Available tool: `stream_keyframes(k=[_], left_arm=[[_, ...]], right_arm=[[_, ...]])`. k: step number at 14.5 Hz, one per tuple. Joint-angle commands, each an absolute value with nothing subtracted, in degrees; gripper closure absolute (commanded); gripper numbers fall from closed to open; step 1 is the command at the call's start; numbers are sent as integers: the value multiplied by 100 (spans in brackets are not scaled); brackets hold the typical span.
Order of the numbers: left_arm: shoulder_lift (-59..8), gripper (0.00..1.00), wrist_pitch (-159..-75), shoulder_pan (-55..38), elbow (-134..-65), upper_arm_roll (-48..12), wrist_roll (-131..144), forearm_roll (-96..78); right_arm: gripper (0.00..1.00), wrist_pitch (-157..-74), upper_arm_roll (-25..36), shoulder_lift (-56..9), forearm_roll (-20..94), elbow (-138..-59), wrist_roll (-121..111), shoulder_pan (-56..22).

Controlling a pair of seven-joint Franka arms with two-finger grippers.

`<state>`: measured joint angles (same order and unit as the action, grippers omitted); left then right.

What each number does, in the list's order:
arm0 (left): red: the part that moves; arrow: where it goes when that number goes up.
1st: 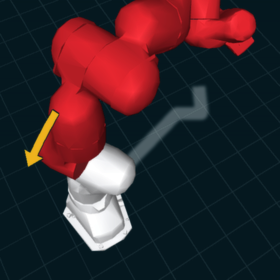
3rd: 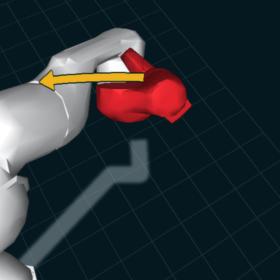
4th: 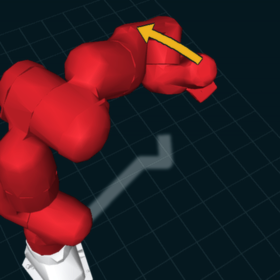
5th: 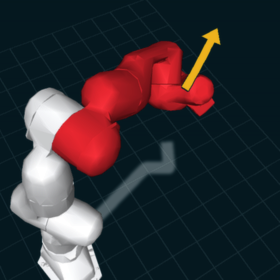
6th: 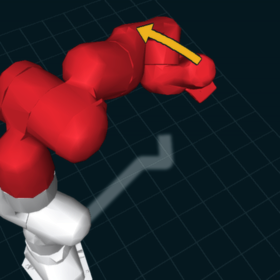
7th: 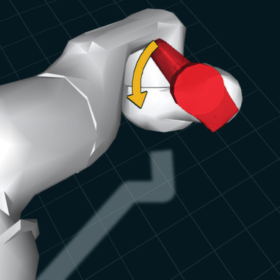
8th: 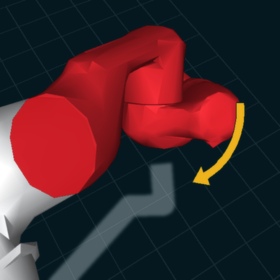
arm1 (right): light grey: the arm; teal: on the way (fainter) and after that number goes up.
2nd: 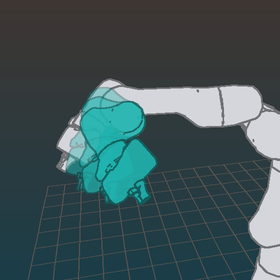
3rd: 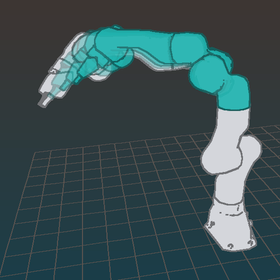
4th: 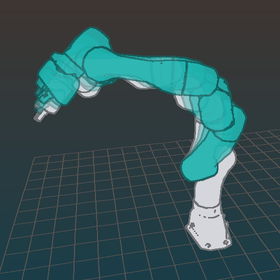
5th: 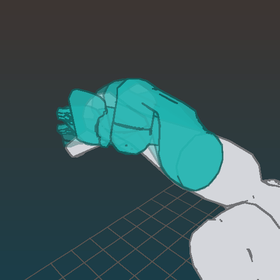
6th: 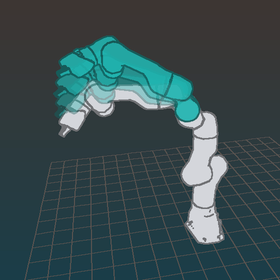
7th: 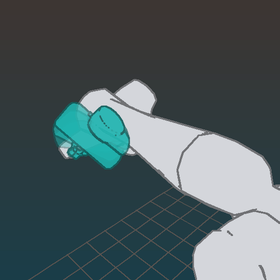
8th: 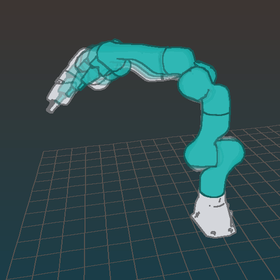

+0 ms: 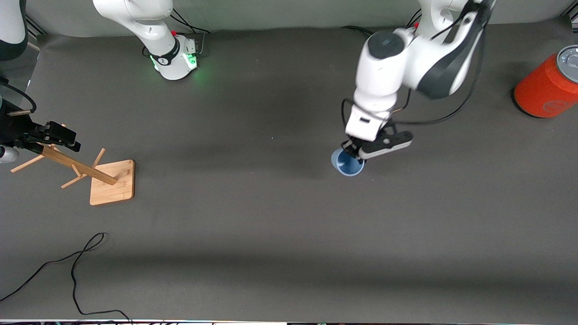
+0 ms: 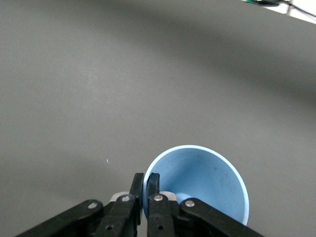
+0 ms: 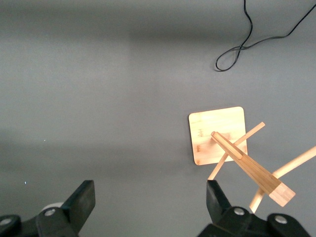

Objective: Rotate and upright cup with both arms
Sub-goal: 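Rotate the cup upright with the left gripper and set it down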

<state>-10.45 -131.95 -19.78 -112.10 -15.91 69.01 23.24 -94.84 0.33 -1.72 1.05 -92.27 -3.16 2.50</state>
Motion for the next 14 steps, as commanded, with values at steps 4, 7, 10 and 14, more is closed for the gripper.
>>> stream_keyframes(k=[4,7,10,14], left_arm=[[-2065,100,-13474,-2522,-11118,-1573,9814,4753],[-2276,100,-13386,-2829,-11118,-1573,10772,5359],[-2425,100,-13070,-3040,-11118,-1573,11433,5949],[-2575,1,-13025,-3173,-11118,-1573,11698,6302]], right_arm=[[0,-9360,44,-79,70,-9237,-387,255],[0,-9360,35,-114,70,-9229,-396,255],[0,-9360,18,-132,62,-9229,-396,246],[0,-9360,18,-132,62,-9229,-396,246]])
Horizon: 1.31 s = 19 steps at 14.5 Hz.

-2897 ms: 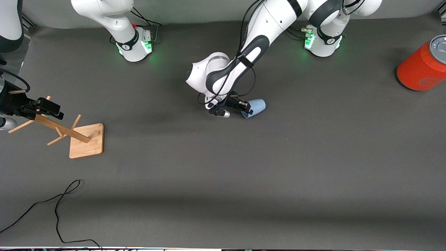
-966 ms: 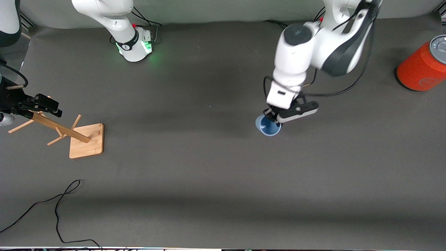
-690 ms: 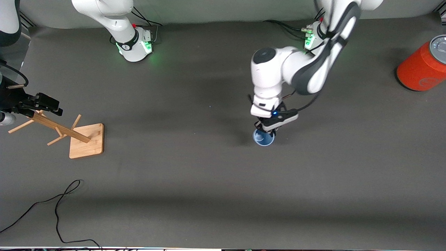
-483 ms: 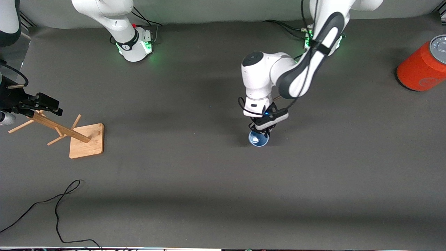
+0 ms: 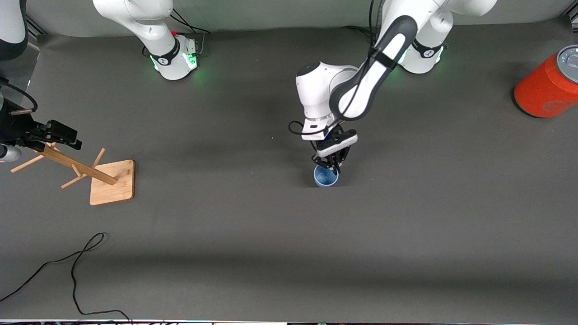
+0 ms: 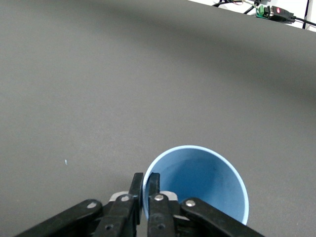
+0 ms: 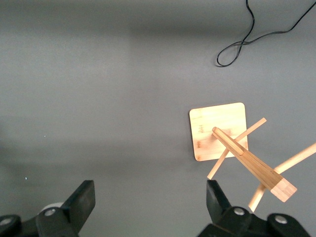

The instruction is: Rotate and upright cup with both arms

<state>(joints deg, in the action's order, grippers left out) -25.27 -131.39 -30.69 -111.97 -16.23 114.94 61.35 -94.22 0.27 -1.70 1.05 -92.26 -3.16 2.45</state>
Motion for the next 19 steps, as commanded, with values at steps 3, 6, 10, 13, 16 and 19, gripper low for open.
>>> stream_keyframes(k=[3,6,10,13,16,19], left_arm=[[-2496,0,-13017,-3138,-11040,-1582,11629,6240],[-2268,0,-13008,-3059,-10864,-1573,10981,5804],[-1926,0,-12631,-2621,-10258,-1573,9006,4249],[-1697,0,-12114,-2076,-9784,-1564,7099,3044],[-1626,0,-11131,-1452,-9056,-1573,5315,2086],[-1460,0,-10154,-758,-8570,-1565,4107,1215]], right_arm=[[0,-9360,9,-132,62,-9237,-396,246],[0,-9360,9,-132,62,-9237,-396,246],[0,-9369,9,-132,62,-9237,-396,246],[0,-9369,9,-132,62,-9237,-396,246],[0,-9369,9,-132,62,-9237,-396,246],[0,-9369,9,-132,62,-9237,-396,246]])
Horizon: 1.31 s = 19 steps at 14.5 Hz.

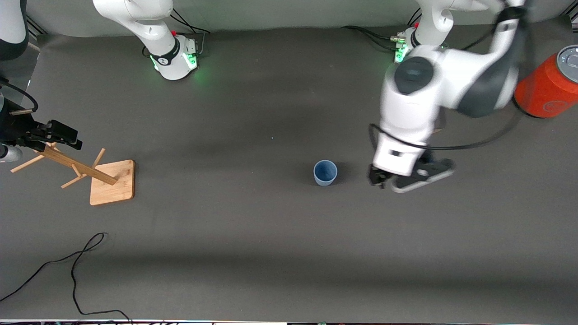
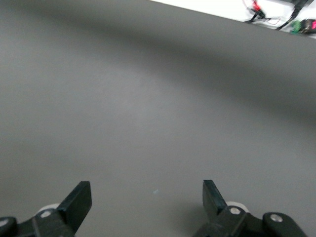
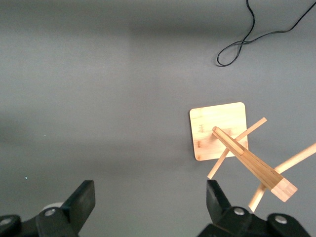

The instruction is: Rotate and upright cup with both arms

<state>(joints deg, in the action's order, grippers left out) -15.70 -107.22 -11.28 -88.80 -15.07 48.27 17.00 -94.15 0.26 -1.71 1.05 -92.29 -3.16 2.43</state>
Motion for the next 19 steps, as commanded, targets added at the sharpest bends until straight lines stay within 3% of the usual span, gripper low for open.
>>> stream_keyframes(k=[1,4,9,10,13,15,19], left_arm=[[-1311,0,-10003,-477,-8587,-1564,3800,1021],[-915,0,-9512,121,-8631,-1564,2753,563],[-624,0,-9562,650,-8991,-1547,1936,545],[-589,0,-9571,529,-9026,-1295,1725,528],[-396,0,-9344,-1024,-9044,749,890,309],[-238,0,-9150,-968,-9053,931,608,-122],[-158,0,-9132,-563,-9149,739,194,-70]], right_arm=[[0,-9369,9,-132,70,-9237,-396,246],[0,-9369,18,-141,70,-9237,-396,246],[0,-9369,18,-141,70,-9237,-396,246],[0,-9369,18,-141,62,-9237,-396,246],[0,-9369,18,-141,62,-9237,-396,246],[0,-9369,35,-123,70,-9237,-396,246],[0,-9369,44,-105,70,-9229,-396,255]])
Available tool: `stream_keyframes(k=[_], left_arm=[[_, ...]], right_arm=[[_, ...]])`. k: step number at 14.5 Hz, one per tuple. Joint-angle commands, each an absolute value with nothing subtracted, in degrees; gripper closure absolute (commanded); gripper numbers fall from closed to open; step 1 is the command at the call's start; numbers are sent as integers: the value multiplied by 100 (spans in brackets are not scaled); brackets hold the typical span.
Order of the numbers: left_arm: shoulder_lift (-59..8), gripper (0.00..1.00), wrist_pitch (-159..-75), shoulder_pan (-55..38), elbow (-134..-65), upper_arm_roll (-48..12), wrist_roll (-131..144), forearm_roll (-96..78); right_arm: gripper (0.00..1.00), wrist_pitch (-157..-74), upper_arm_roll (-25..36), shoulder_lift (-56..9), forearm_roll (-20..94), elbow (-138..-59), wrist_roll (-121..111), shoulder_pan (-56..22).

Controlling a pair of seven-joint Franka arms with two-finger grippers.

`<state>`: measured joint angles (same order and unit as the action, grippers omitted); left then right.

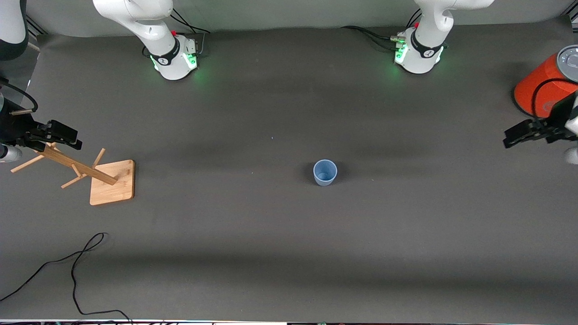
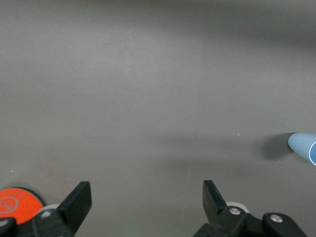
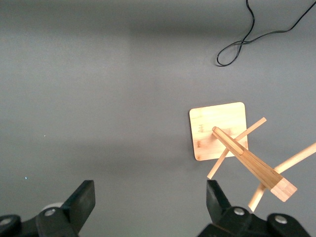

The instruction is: Rotate and upright cup with both arms

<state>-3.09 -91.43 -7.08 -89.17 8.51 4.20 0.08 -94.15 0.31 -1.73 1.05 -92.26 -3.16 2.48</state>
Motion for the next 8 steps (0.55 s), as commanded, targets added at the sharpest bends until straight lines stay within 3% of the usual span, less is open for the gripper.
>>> stream_keyframes(k=[1,8], left_arm=[[-167,0,-9132,-563,-9149,730,176,-62],[-325,0,-9123,-607,-9000,729,185,-35]], right_arm=[[0,-9369,53,-105,70,-9229,-396,255],[0,-9369,53,-97,70,-9237,-396,255]])
